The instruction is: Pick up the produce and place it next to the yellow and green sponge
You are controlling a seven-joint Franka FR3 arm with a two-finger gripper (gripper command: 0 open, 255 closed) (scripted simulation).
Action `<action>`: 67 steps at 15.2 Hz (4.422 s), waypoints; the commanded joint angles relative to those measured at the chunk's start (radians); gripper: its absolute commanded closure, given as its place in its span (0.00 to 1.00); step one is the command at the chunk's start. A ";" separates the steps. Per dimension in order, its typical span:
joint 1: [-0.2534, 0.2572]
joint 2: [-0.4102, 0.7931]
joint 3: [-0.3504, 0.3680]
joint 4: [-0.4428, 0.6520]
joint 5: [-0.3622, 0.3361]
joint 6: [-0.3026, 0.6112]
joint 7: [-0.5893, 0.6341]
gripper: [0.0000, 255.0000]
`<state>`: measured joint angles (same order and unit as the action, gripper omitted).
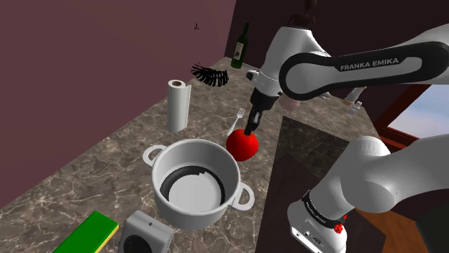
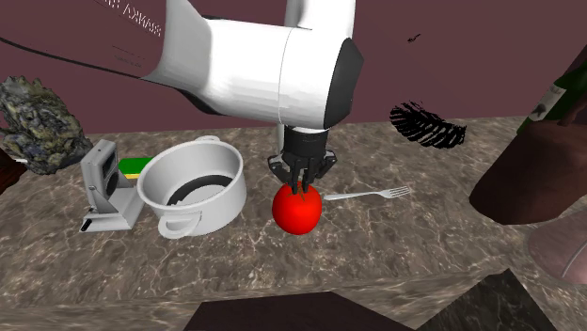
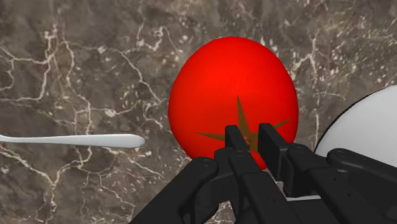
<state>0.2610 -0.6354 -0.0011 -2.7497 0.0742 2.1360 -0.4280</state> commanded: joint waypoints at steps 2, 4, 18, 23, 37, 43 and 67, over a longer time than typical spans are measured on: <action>0.000 0.000 0.000 0.000 0.000 0.000 0.000 1.00; 0.000 0.000 0.000 0.000 0.000 0.000 0.000 1.00; -0.003 -0.055 -0.001 0.116 -0.007 -0.171 0.011 1.00; -0.003 -0.067 -0.001 0.176 -0.009 -0.242 0.015 1.00; -0.004 -0.065 -0.003 0.365 -0.013 -0.430 0.026 1.00; -0.003 -0.052 -0.004 0.456 -0.014 -0.506 0.030 1.00; 0.125 0.614 0.361 1.080 -0.021 -0.436 0.519 1.00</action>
<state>0.3793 -0.0570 0.3485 -1.7103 0.0654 1.7047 0.0696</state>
